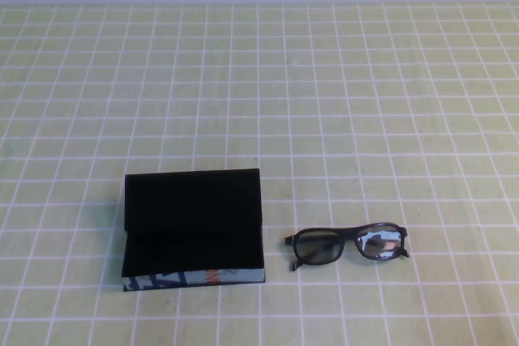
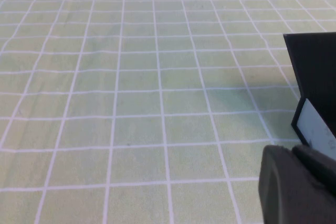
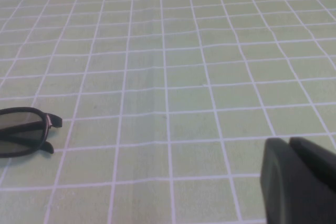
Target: Return glasses to glasses case
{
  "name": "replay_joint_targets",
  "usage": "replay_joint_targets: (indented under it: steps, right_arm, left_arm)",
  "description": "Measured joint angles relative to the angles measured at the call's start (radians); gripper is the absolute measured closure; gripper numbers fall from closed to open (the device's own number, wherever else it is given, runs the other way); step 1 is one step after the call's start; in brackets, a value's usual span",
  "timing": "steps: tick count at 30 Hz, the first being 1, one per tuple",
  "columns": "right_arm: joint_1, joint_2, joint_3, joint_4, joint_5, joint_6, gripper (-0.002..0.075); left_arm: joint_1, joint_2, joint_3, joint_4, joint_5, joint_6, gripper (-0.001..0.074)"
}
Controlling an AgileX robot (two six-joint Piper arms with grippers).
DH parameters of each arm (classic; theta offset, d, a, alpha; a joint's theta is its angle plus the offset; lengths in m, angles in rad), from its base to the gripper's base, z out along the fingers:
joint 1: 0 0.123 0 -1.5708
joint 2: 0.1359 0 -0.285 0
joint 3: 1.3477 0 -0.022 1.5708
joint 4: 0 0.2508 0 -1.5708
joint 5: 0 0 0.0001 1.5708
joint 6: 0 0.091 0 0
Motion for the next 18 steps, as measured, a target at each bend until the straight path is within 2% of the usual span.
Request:
replay_joint_targets:
  steps: [18]
  right_arm:
    - [0.000,0.000,0.000,0.000,0.000,0.000,0.0743]
  left_arm:
    - [0.000,0.000,0.000,0.021,0.000,0.002,0.0738]
